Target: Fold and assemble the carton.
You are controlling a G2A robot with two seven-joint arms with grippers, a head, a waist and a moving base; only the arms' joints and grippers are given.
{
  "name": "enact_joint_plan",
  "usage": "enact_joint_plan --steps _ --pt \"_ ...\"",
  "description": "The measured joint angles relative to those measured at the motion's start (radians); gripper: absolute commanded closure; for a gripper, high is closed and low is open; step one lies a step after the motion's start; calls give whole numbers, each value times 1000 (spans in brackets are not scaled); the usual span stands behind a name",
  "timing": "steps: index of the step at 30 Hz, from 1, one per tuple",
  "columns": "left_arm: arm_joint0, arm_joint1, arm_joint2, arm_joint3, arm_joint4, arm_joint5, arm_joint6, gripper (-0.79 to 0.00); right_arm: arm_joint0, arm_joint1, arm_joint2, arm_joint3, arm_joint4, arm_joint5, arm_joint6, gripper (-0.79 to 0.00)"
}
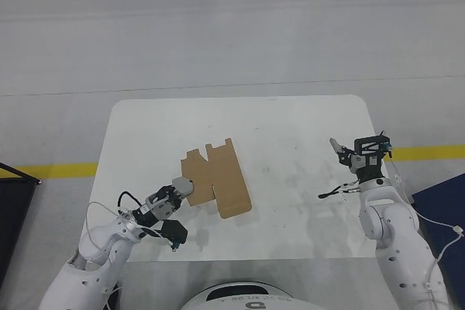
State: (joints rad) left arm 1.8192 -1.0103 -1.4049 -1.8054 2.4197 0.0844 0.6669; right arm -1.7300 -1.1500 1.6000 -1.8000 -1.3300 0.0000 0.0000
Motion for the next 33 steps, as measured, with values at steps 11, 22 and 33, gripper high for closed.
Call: enact_joint_plan --steps 11,22,33 --pt "-107 -7 -28 -157 607 343 -330 0 0 0 0 0 0 0 0 -785" --pt "-136 -5 -53 -164 652 399 -366 0 0 0 0 0 0 0 0 -785" --pt "-221 39 -172 -263 652 466 -62 0 0 0 0 0 0 0 0 -785"
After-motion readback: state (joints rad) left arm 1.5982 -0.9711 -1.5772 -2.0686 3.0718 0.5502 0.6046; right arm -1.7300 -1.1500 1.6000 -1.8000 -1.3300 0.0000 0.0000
